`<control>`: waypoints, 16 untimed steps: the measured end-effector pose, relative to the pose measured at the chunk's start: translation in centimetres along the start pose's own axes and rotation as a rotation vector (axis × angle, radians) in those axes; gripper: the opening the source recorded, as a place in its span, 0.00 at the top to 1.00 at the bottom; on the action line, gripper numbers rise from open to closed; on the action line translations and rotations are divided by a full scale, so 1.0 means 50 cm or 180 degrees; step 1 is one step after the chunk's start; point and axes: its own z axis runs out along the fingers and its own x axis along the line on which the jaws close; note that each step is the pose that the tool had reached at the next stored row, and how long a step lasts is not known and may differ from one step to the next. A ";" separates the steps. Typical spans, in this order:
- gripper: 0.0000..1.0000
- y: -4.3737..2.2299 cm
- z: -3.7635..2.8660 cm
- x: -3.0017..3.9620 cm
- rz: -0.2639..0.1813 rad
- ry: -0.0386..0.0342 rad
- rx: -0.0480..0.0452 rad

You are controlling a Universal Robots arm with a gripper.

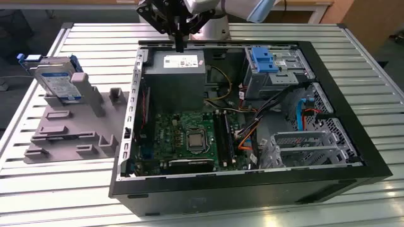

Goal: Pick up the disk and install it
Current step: 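Reach for the disk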

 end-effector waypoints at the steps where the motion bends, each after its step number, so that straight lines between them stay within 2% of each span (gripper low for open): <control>1: 0.89 0.000 0.000 0.000 0.0000 0.0000 0.0000; 3: 0.89 -0.001 0.001 0.011 0.0000 0.0000 0.0000; 8: 0.89 -0.001 0.001 0.013 0.0000 0.0000 0.0000; 10: 0.89 -0.002 0.003 0.020 0.0000 0.0000 0.0000; 16: 0.89 -0.002 0.004 0.022 0.0000 0.0000 0.0000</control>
